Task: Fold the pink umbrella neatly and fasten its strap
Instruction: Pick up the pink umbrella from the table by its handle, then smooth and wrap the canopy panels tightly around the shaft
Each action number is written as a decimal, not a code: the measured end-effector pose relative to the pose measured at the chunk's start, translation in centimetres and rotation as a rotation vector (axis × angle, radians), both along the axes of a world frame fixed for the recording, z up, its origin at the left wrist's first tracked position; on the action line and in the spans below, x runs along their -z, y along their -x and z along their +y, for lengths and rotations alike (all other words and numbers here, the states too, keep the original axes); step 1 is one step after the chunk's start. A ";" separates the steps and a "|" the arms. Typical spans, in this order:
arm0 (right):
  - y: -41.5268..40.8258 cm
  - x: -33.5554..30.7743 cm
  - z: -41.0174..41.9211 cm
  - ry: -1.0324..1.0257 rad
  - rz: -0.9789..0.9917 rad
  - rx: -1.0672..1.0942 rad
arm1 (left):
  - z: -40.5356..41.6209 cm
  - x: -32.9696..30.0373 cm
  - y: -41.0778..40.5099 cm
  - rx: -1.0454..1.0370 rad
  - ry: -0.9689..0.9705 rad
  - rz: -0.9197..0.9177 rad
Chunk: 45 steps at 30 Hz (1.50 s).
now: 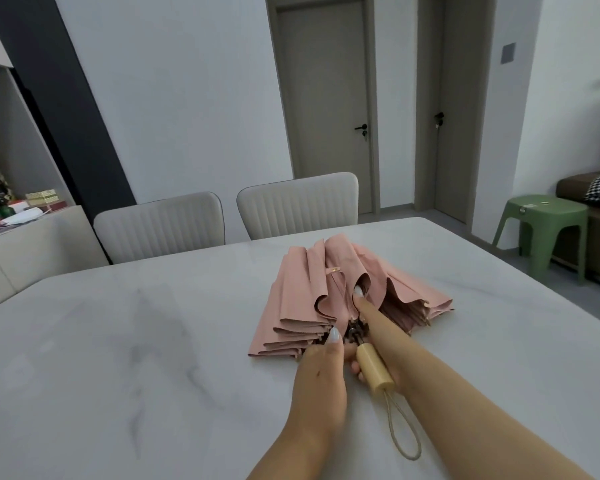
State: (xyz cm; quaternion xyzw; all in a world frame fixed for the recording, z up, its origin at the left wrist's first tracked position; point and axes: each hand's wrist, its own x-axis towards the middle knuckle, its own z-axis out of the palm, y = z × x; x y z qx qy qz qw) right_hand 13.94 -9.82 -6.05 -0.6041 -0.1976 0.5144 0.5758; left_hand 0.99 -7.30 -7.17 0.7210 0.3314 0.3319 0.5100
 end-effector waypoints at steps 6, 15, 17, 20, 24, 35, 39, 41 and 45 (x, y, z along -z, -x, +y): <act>0.0 0.1 -0.2 -0.072 -0.085 0.047 | -0.2 -0.5 1.2 -0.190 -0.154 -0.147; 1.3 -0.4 -2.5 -0.397 -0.279 -0.003 | 1.8 -9.6 3.3 -0.312 -0.253 -0.355; 1.8 -0.8 -2.8 -0.453 -0.319 -0.017 | 2.9 -13.1 3.3 -0.294 -0.336 -0.315; 2.0 -1.0 -3.2 -0.503 -0.356 -0.026 | 4.5 -17.7 2.7 -0.251 -0.500 -0.193; 2.3 -0.9 -3.6 -0.537 -0.372 -0.006 | 6.6 -21.1 0.9 -0.190 -0.614 -0.040; 2.3 -1.6 -3.9 -0.580 -0.404 -0.058 | 8.7 -24.0 -1.9 -0.081 -0.747 0.508; 2.1 -1.3 -3.7 -0.593 -0.383 -0.060 | 9.1 -24.6 -1.8 -0.104 -0.684 0.569; 2.1 -1.2 -3.7 -0.583 -0.406 -0.058 | 9.3 -24.5 -1.6 -0.097 -0.657 0.593; 2.4 -1.4 -4.1 -0.577 -0.427 -0.045 | 9.5 -24.4 -1.6 -0.063 -0.580 0.571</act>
